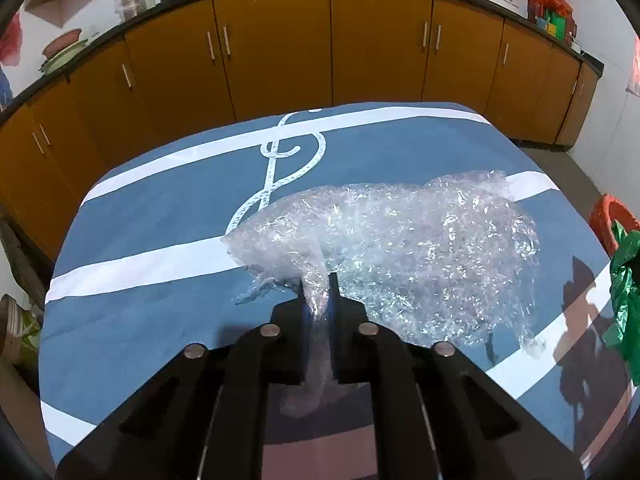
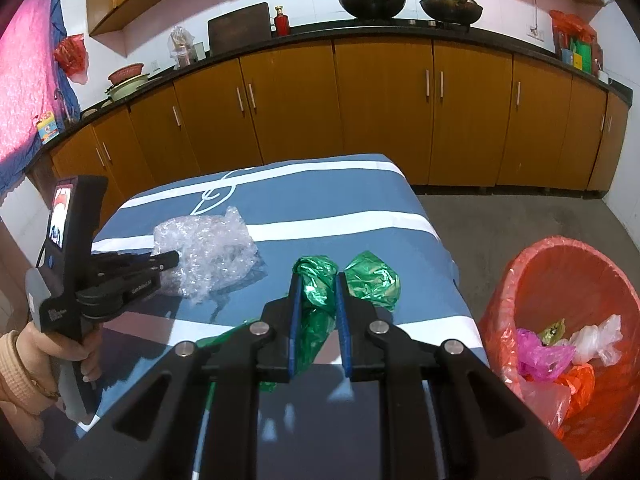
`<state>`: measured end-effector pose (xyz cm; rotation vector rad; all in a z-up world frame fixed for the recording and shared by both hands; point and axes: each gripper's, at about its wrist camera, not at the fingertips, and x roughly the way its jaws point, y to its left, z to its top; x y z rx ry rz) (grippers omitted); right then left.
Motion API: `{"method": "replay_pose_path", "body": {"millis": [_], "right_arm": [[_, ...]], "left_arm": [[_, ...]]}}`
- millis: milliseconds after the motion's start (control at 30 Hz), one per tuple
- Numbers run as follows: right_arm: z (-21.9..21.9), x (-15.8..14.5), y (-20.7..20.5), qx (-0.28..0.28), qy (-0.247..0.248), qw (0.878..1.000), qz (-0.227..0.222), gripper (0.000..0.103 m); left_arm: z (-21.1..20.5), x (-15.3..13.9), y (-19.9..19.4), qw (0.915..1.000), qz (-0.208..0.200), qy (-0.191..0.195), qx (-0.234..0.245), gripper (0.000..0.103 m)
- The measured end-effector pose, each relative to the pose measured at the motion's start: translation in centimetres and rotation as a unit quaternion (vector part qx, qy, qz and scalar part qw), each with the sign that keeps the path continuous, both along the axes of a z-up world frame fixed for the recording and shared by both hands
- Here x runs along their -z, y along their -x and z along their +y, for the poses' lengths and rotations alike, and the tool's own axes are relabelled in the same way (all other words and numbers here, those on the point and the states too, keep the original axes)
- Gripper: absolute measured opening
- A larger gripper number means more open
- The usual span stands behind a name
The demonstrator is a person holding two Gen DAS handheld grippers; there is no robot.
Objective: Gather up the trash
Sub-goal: 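Grasp the green bag with the right tool while the left tool grasps the bubble wrap, then carry the bubble wrap and green bag over the orange wastebasket with both tools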
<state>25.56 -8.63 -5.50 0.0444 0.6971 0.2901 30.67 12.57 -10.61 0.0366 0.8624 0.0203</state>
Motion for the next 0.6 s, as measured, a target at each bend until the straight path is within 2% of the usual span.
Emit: {"method": "replay_pose_path", "body": {"millis": [167,433,600], "right_arm": [[0.0,-0.7,0.4,-0.003,0.000,1.000,-0.007,0.017],[0.2,-2.1,1.6,-0.006,-0.007,1.000,-0.023,0.017],[0.3,-3.2,2.8,-0.006,-0.010,0.999,-0.037,0.017]], "left_arm": [[1.3,-0.8,1.4,0.9996,-0.018,0.010,-0.020,0.005],[3.2,-4.4,4.9,0.9968,-0.062,0.034,-0.038,0.005],[2.9,-6.4,6.5,0.9953,-0.086,0.020,-0.040,0.005]]}}
